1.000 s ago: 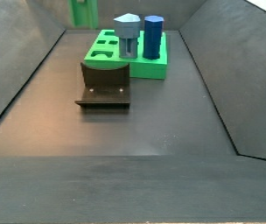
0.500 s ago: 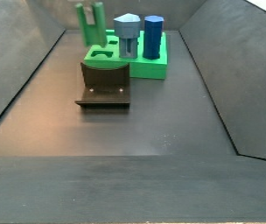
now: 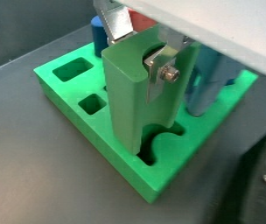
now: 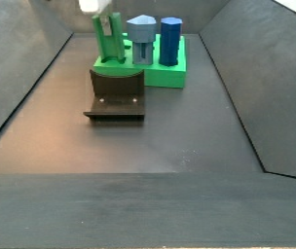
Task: Pick up the arch object. Move up. Move to above the board. Insert the arch object.
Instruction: Insert the arch object.
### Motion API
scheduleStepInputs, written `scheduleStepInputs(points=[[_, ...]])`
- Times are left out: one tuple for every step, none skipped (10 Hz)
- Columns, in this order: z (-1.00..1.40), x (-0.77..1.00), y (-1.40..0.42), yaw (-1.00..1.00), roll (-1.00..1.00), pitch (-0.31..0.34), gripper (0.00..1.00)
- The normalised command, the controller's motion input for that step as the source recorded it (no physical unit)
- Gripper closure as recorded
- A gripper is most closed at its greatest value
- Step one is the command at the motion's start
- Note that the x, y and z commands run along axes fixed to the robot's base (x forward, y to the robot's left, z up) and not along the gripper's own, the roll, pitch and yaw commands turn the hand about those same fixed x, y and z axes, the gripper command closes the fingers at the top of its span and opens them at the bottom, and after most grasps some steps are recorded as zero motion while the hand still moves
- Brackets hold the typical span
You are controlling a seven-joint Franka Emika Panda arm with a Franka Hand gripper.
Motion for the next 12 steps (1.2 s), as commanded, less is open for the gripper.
scheduleStepInputs(points=[[-0.28,-0.06,0.03,0.02,0.05,0.11,1.0],[-0.09,-0.22,0.23,0.12,0.06,0.073,1.0],[0.0,-0.32,0.32,0.13,0.0,0.024,1.0],[0.0,-0.37,0.35,0.06,0.0,0.01,1.0],[-0.18,0.0,0.09,0.01,0.0,0.074,1.0],[-0.22,0.36,0.0,0.0,0.0,0.13,1.0],[-0.26,0.59,0.0,0.0,-0.04,0.176,1.0],[-0.3,0.71,0.03,-0.05,-0.08,0.216,1.0],[-0.39,0.55,0.13,-0.02,-0.07,0.213,1.0],[-0.43,0.37,0.1,0.0,-0.07,0.164,1.0],[-0.46,0.31,0.06,0.0,-0.06,0.154,1.0],[-0.51,0.16,0.0,0.0,-0.01,0.093,1.0]])
